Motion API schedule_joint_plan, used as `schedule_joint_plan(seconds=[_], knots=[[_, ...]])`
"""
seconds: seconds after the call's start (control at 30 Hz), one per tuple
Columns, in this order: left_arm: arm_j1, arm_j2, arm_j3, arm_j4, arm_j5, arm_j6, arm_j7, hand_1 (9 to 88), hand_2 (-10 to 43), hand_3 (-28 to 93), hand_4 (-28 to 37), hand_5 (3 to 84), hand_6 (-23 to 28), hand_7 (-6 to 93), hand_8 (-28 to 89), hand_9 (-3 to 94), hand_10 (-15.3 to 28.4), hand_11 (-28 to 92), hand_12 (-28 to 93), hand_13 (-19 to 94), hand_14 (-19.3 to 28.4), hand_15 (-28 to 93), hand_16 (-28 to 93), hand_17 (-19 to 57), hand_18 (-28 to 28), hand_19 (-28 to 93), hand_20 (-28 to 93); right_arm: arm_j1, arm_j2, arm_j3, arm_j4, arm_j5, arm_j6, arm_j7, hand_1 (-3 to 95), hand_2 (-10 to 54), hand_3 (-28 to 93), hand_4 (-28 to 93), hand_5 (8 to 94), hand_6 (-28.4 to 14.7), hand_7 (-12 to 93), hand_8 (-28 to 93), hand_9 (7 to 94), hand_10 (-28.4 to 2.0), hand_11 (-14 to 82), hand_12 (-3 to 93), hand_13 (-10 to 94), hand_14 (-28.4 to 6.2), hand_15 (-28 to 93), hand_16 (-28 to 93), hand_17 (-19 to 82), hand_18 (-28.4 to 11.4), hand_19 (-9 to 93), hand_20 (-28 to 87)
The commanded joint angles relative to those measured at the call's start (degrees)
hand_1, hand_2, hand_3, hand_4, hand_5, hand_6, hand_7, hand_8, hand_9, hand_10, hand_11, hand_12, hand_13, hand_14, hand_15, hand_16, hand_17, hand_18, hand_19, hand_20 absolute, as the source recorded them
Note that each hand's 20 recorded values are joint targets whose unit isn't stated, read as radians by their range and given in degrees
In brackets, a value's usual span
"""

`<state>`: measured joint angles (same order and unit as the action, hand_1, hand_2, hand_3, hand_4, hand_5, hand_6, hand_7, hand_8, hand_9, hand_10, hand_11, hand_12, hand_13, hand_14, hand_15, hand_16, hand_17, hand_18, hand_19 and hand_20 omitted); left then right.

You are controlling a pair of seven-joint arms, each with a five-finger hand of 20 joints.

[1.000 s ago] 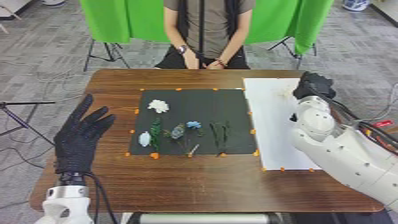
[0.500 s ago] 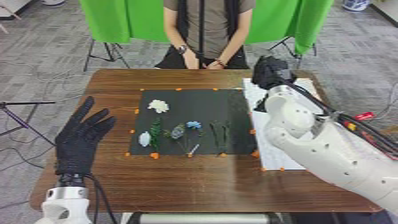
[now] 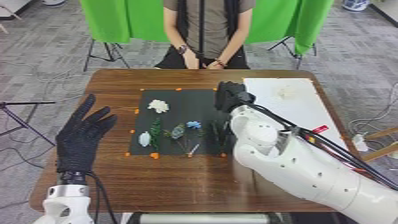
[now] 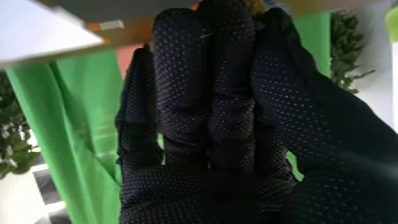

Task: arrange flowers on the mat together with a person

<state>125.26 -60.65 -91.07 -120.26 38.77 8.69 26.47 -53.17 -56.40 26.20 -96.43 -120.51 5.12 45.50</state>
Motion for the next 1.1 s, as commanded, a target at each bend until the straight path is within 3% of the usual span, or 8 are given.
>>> schedule_joint_plan(seconds=[0.03,0.27,0.5,0.7,0.9,1.03,1.1], knots=[[1.0,-0.65,-0.27,0.18,0.35,-0.43,-0.73,21.7,8.1,75,-27.5,32.8,6.5,11.4,-9,37.0,18.7,24,11,31,24.8,49,-7,-1.6,28.0,73,-7,-3.4,0.4,0.5,-1.6,-0.3,-2.8,0.2,53.2,-9.5,69,-28,76.4,3.0,24,-6,87.4,-7.2,18.8,34.5,73,-5.7,54,26,21,-15.9,71,17],[-0.3,-0.85,0.1,0.79,0.66,-1.11,-0.77,21.8,8.0,75,-27.7,33.1,6.8,11.4,-9,37.2,18.7,24,11,31,24.8,49,-8,-2.1,27.2,73,-7,-3.4,0.6,-0.5,-2.1,-0.8,-4.6,0.8,50.1,-9.5,68,-28,72.6,2.2,22,-6,83.1,-8.9,23.5,29.6,70,-7.9,57,19,21,-16.7,70,17],[0.1,-1.05,0.03,0.66,0.76,-0.87,-0.81,21.8,8.0,75,-27.7,33.4,6.9,11.4,-9,37.2,18.7,24,11,31,24.7,49,-8,-2.4,26.7,72,-7,-2.9,1.0,-0.8,-2.9,-2.2,-4.6,1.6,44.5,-9.5,72,-28,68.3,2.0,19,-8,78.5,-12.1,29.3,21.9,68,-10.0,58,17,23,-19.5,71,15],[0.8,-0.99,-0.01,0.32,0.49,-0.24,-0.54,21.8,8.0,75,-27.8,33.6,6.9,11.4,-9,37.3,18.8,24,11,31,24.7,49,-8,-2.5,26.6,72,-6,-2.9,1.6,-0.7,-4.0,-4.2,-4.6,2.7,40.6,-9.5,73,-27,66.6,1.8,17,-14,77.2,-12.8,31.9,19.9,66,-11.0,60,17,23,-20.9,73,15],[0.9,-1.16,-0.11,0.39,0.57,-0.38,-0.76,21.9,8.1,75,-27.7,33.7,7.0,11.4,-9,37.4,18.7,24,11,31,24.7,49,-8,-2.1,26.5,72,-5,-3.7,2.4,0.8,-5.9,-4.6,-4.5,3.0,37.0,-9.5,72,-26,65.9,0.9,17,-14,78.0,-12.2,41.1,21.9,67,-10.9,67,18,24,-21.4,76,15],[1.3,-1.99,-0.69,0.29,1.11,-1.0,-2.08,21.9,8.1,75,-27.6,33.7,7.0,11.4,-9,37.4,18.7,24,11,31,24.7,49,-8,-2.1,26.5,72,-5,-7.1,4.1,5.8,-10.3,-2.2,-2.9,1.9,34.0,-6.8,71,-26,65.3,0.7,16,-14,78.0,-12.6,41.5,21.6,67,-11.4,68,18,24,-21.6,76,15],[1.8,-3.1,-1.77,0.06,1.85,-1.96,-3.81,22.0,8.1,75,-27.7,33.6,6.9,11.3,-9,37.3,18.7,24,11,31,24.7,49,-8,-2.0,26.7,72,-5,-10.8,5.2,11.0,-13.8,2.0,-1.8,0.5,32.1,-4.9,70,-25,64.8,0.6,16,-14,77.4,-13.2,38.5,20.4,67,-11.7,66,17,22,-21.8,74,15]])
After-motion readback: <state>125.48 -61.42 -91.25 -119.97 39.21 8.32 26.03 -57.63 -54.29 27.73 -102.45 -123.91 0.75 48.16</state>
